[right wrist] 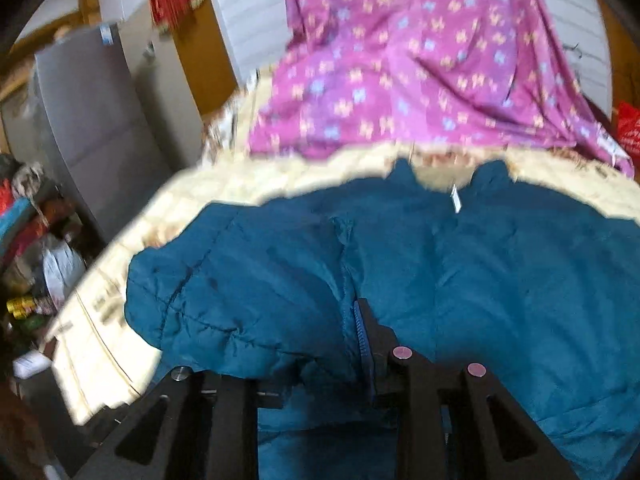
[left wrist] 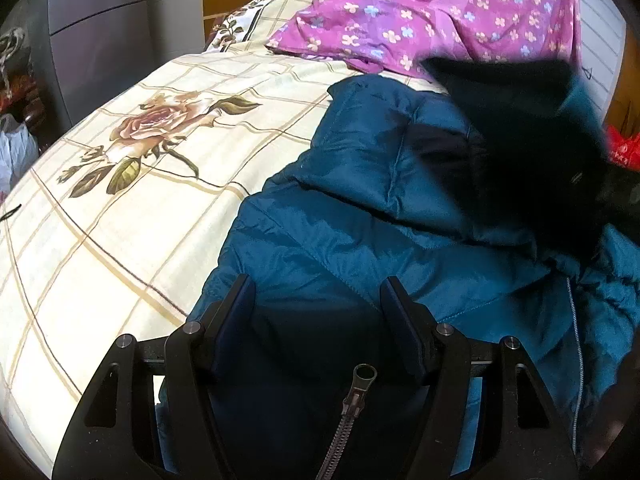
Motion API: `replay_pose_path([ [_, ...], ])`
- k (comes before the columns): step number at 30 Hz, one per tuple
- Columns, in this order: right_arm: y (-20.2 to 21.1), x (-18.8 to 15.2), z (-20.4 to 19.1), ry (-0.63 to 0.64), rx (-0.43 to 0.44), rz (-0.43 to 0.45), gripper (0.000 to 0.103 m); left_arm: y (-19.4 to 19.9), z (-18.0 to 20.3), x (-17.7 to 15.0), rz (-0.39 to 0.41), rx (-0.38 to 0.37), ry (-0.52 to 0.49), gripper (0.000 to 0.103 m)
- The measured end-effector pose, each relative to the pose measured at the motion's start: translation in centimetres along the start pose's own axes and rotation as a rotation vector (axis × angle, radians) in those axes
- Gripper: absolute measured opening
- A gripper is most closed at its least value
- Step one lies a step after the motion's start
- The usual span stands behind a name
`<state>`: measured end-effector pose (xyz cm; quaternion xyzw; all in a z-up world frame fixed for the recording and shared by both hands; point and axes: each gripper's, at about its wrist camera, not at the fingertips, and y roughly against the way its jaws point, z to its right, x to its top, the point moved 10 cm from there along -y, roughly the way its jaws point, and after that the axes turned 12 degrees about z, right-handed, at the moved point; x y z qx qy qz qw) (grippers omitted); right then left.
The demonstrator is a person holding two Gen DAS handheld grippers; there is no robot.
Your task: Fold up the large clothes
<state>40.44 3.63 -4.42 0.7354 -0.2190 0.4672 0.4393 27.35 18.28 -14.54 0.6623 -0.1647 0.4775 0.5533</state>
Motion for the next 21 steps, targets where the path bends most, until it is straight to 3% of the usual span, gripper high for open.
replay_pose_path([
  [3,-0.8,-1.8,0.6,-0.006,0.021,-0.066,0.046,-0.1,0.0,-0.2,-0.008,0.001,-0.002,0.066],
  [5,-0.4,-2.0,0.8,0.002,0.038,-0.064,0.054,-0.1,0.1,-0.2,-0.011,0.003,-0.003,0.067],
  [6,-0.1,-2.0,0.9,0.006,0.043,-0.068,0.067,-0.2,0.1,-0.3,-0.014,0.006,-0.006,0.067],
  [7,0.3,-2.3,1.0,0.013,0.040,-0.082,0.073,-0.1,0.2,-0.3,-0.016,0.007,-0.009,0.068],
  [12,4.1,-3.3,1.3,0.062,-0.001,-0.100,0.073,-0.5,0.4,-0.4,-0.035,-0.026,-0.003,0.075],
  [14,6.8,-4.2,3.0,0.069,-0.101,-0.097,0.074,-0.6,0.7,-0.4,-0.046,-0.050,-0.009,0.079],
  [15,8.7,-5.4,4.9,0.066,-0.194,-0.114,0.074,-0.5,0.8,-0.4,-0.045,-0.063,-0.010,0.080],
  [19,14.3,-9.2,9.3,0.006,-0.326,-0.113,0.074,0.6,1.4,0.2,-0.048,-0.200,0.035,0.080],
  [21,16.7,-11.2,12.4,-0.022,-0.421,-0.085,0.074,1.6,2.7,1.1,-0.050,-0.310,0.087,0.080],
])
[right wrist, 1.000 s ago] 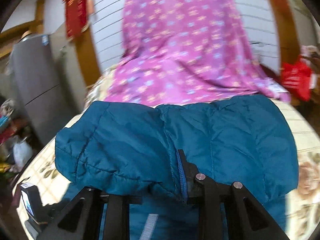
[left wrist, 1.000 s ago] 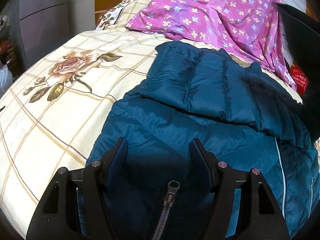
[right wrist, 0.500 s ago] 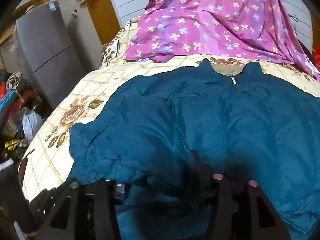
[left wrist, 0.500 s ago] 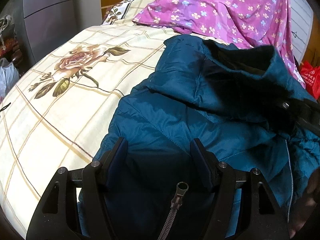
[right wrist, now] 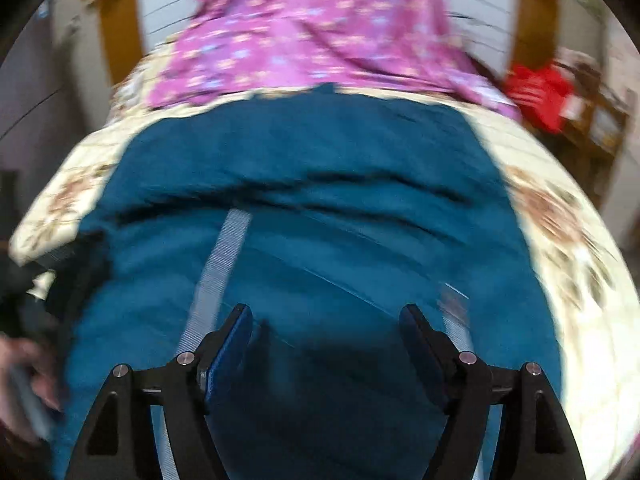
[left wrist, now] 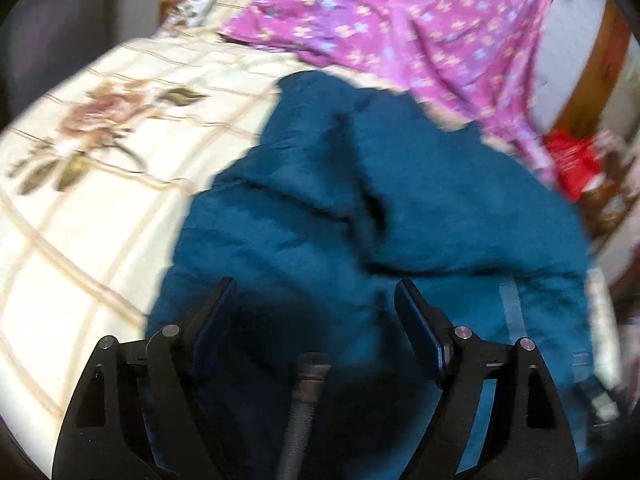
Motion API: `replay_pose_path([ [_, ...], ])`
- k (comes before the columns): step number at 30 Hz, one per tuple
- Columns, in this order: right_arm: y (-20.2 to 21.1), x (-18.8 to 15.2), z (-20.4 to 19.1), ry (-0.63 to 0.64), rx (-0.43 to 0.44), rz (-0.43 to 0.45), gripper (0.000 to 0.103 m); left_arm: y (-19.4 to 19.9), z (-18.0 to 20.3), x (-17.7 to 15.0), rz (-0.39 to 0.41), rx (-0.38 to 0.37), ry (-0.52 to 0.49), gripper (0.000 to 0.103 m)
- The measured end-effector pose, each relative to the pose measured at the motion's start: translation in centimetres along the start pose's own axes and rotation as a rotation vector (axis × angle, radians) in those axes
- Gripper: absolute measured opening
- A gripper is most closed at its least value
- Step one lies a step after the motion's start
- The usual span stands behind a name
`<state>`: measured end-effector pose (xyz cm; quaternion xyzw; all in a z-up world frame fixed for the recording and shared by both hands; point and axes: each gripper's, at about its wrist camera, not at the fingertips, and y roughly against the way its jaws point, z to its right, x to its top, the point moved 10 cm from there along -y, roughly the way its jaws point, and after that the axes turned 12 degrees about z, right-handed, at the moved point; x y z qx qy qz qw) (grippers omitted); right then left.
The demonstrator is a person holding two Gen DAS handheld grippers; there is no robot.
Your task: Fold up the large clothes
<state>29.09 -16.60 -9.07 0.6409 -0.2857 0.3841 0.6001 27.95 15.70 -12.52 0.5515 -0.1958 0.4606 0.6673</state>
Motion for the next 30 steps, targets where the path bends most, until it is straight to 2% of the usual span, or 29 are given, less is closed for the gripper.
replay_pose_path([
  [2,-0.3,-2.5,3.1,-0.075,-0.074,-0.034,0.075,0.0,1.6,0.9,0.007,-0.048,-0.002,0.080],
  [3,-1.2,-3.5,4.2,-0.117,-0.079,-0.106,0.078,-0.2,2.4,1.3,0.006,-0.068,-0.003,0.080],
  [5,-1.4,-3.2,4.5,-0.126,-0.049,-0.093,0.082,-1.1,4.0,1.9,-0.012,-0.117,0.011,0.080],
  [7,-2.0,-3.3,4.2,-0.076,-0.062,-0.098,0.085,-2.3,4.4,2.2,-0.038,-0.124,0.042,0.080],
  [9,-2.3,-3.3,3.7,-0.026,-0.085,-0.097,0.088,-3.7,3.7,2.4,-0.067,-0.116,0.144,0.080],
  [12,-2.7,-3.3,3.3,0.017,-0.106,-0.098,0.091,-4.9,2.7,2.2,-0.098,-0.146,0.303,0.077],
  [13,-2.8,-3.3,3.3,0.019,-0.108,-0.099,0.092,-5.3,2.5,2.0,-0.114,-0.143,0.332,0.057],
  [14,-2.9,-3.4,3.3,0.018,-0.107,-0.101,0.092,-5.5,2.4,1.9,-0.130,-0.137,0.343,0.041],
  [15,-3.0,-3.3,3.3,0.014,-0.105,-0.102,0.092,-5.6,2.5,1.9,-0.148,-0.144,0.345,0.015],
  [18,-2.7,-3.6,3.2,0.003,-0.103,-0.104,0.093,-4.7,3.6,2.8,-0.137,-0.141,0.265,0.010],
  [21,-2.7,-3.6,3.1,0.003,-0.110,-0.106,0.095,-2.9,4.6,6.0,-0.043,-0.114,0.149,0.010],
  [23,-2.8,-3.7,3.3,0.002,-0.116,-0.108,0.095,-2.6,4.7,8.3,0.016,-0.100,0.112,0.010],
  [24,-2.8,-3.7,3.3,0.002,-0.117,-0.108,0.096,-2.5,4.8,9.7,0.049,-0.074,0.078,0.007],
  [27,-2.9,-3.7,3.3,0.000,-0.121,-0.111,0.097,-4.0,3.9,11.7,0.078,0.013,0.006,0.004],
  [29,-2.9,-3.7,3.4,-0.002,-0.123,-0.114,0.098,-5.2,2.5,11.3,0.066,0.085,-0.057,0.004],
  [30,-3.0,-3.8,3.4,-0.003,-0.123,-0.115,0.098,-6.0,1.8,10.7,0.034,0.102,-0.073,0.004],
])
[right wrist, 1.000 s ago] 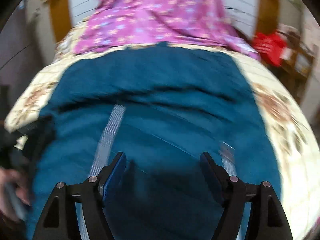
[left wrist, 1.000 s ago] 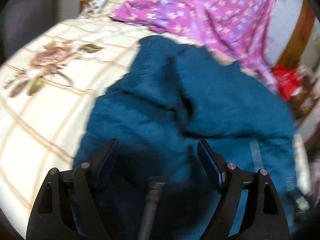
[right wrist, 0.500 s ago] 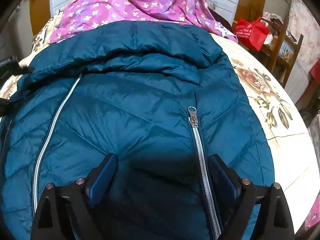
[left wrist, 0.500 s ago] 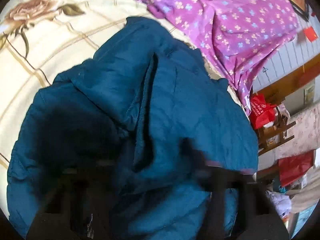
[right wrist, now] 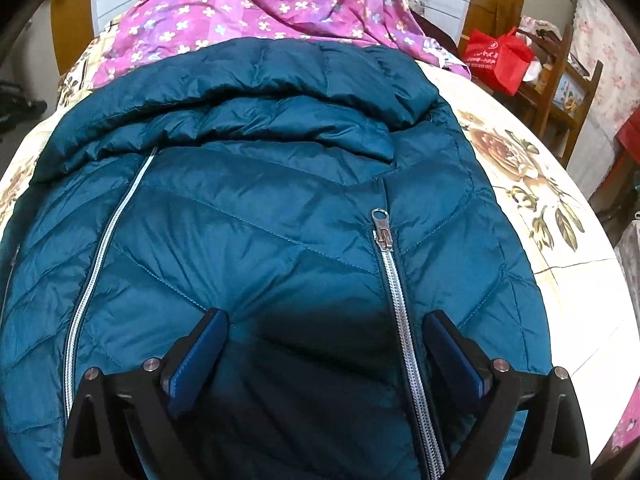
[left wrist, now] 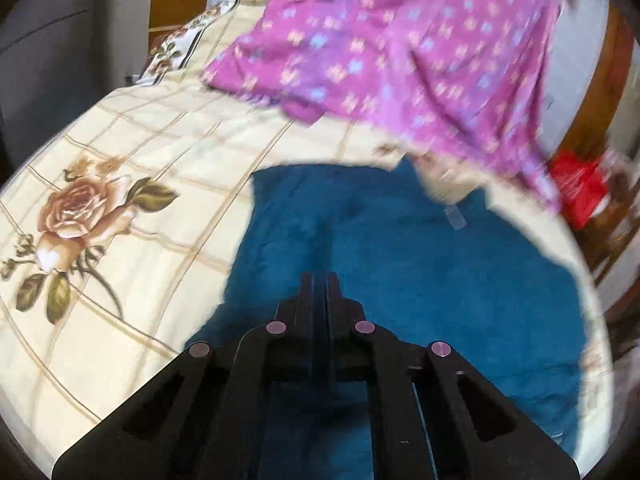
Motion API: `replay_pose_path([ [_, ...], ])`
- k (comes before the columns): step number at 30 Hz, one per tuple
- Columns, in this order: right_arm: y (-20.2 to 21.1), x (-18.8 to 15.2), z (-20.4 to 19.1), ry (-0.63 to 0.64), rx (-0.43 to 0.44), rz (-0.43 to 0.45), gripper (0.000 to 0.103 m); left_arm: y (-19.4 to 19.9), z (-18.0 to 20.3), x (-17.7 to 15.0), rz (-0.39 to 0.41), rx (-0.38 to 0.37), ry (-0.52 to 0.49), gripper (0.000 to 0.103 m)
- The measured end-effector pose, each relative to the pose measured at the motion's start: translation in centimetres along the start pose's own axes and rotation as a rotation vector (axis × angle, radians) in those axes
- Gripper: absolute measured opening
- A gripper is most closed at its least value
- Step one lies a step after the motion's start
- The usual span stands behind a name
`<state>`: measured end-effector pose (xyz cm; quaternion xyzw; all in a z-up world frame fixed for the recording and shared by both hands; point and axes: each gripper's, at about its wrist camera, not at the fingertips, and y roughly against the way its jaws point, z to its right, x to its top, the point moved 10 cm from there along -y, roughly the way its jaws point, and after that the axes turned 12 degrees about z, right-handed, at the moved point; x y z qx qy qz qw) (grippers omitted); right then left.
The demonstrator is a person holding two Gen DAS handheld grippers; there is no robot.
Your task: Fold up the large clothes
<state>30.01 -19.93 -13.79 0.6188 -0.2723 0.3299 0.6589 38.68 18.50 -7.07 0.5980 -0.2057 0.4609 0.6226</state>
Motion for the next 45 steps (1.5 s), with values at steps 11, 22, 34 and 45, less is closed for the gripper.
replay_pose_path([
  [11,2.6,2.7,0.8,-0.086,-0.019,0.107,0.099,0.5,4.2,-0.1,0.059,-0.055,-0.054,0.008],
  [22,2.9,12.3,4.1,-0.211,0.101,0.162,0.099,-4.2,3.1,-5.8,0.010,0.027,-0.137,0.055],
  [34,-14.2,15.7,2.2,-0.092,0.236,0.002,0.103,-4.7,2.8,-5.9,0.013,0.044,-0.102,0.056],
  [45,-10.1,24.1,2.3,-0.124,0.206,0.200,0.099,-4.8,2.7,-5.6,0.026,0.039,-0.075,0.056],
])
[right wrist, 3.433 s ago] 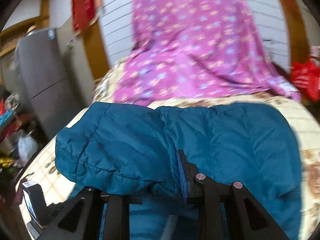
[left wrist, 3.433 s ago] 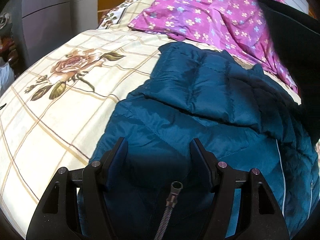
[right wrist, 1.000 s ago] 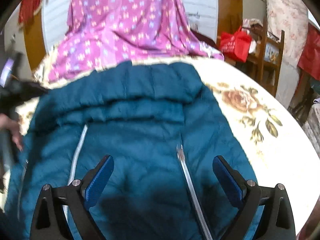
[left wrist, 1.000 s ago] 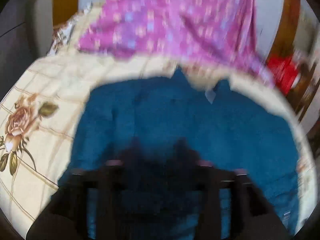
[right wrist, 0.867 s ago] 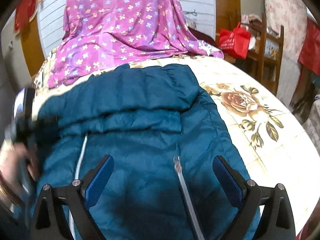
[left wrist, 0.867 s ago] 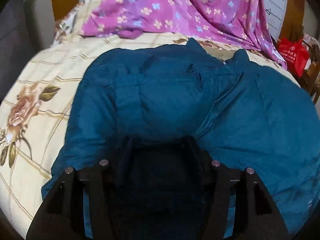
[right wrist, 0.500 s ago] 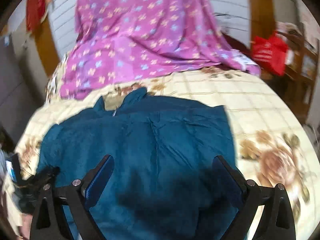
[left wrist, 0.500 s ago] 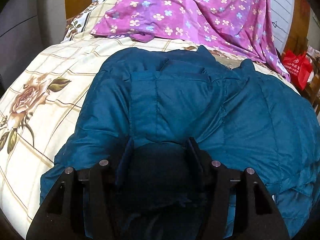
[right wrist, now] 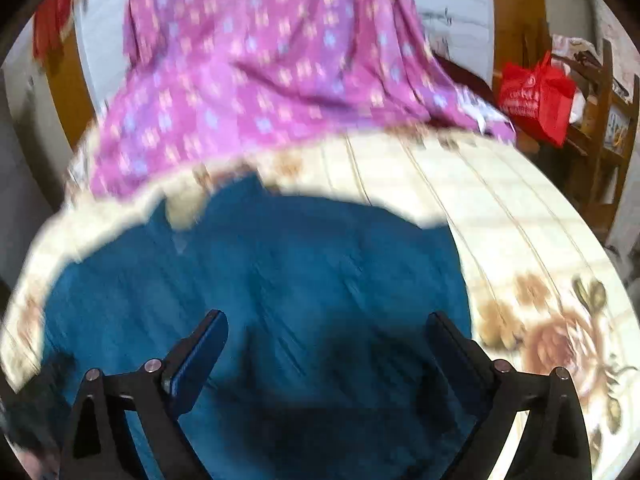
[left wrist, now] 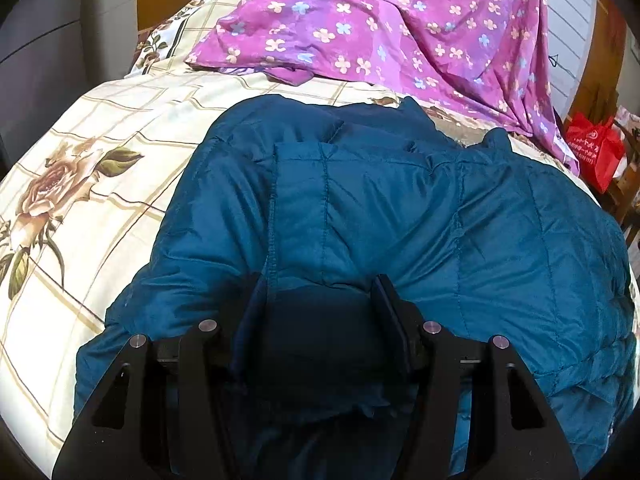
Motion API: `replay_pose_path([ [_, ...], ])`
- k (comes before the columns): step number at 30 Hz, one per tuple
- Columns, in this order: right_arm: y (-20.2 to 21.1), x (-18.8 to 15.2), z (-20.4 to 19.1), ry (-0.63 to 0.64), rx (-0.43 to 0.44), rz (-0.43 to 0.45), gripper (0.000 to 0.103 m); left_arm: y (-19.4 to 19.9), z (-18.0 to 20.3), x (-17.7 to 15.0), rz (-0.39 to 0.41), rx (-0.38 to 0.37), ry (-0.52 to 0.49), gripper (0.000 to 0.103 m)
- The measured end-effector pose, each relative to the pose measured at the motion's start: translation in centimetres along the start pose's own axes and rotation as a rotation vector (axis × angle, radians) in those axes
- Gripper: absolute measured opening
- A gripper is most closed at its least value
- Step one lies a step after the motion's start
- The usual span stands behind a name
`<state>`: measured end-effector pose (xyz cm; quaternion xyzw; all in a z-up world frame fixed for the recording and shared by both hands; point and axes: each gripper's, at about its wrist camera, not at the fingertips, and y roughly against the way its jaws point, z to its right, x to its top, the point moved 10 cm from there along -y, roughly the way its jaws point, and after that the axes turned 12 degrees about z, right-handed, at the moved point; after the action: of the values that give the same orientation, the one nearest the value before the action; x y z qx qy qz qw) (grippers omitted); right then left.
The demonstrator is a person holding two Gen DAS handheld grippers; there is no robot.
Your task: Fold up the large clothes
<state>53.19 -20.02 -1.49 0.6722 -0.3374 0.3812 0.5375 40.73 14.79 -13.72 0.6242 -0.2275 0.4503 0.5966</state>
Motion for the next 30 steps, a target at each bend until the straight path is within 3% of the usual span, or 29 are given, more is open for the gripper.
replay_pose_path([
  [3,-2.4,-0.3,-1.4,-0.033,0.016,-0.049,0.099,0.0,0.0,0.0,0.000,0.000,0.000,0.056],
  [6,-7.0,-5.6,-0.9,-0.084,-0.005,-0.250,0.102,0.1,-0.1,0.0,0.003,0.003,0.000,0.056],
  [11,-5.9,-5.6,-1.0,-0.031,-0.099,-0.244,0.099,0.0,-0.3,-0.1,0.003,0.015,-0.001,0.056],
  [13,-3.8,-3.5,-1.7,-0.011,-0.125,-0.145,0.097,0.0,-0.2,-0.1,0.003,0.019,-0.004,0.056],
  [16,-0.4,-2.2,-6.7,0.020,0.001,-0.019,0.098,0.0,-0.2,-0.1,0.002,0.020,-0.006,0.056],
  [19,-0.7,-5.1,-12.3,0.061,0.125,-0.068,0.098,0.0,-0.2,-0.1,0.003,0.016,-0.001,0.056],
  [20,-1.3,-6.4,-13.0,0.089,0.123,-0.099,0.099,0.0,-0.2,-0.1,0.003,0.015,0.001,0.056],
  [22,-3.1,-9.9,-13.3,0.183,0.031,-0.164,0.103,-0.1,-0.3,-0.1,0.001,0.014,0.007,0.056],
  [26,-0.1,-9.0,-12.8,0.135,0.090,-0.131,0.100,-0.1,-0.3,-0.2,0.000,0.016,0.007,0.056],
  [28,2.8,-8.2,-11.1,0.160,0.059,-0.058,0.100,-0.2,-0.3,-0.2,-0.003,0.008,0.006,0.056],
  [30,4.4,-8.8,-8.8,0.183,0.021,-0.076,0.100,0.0,-0.2,-0.3,-0.014,-0.010,-0.005,0.056],
])
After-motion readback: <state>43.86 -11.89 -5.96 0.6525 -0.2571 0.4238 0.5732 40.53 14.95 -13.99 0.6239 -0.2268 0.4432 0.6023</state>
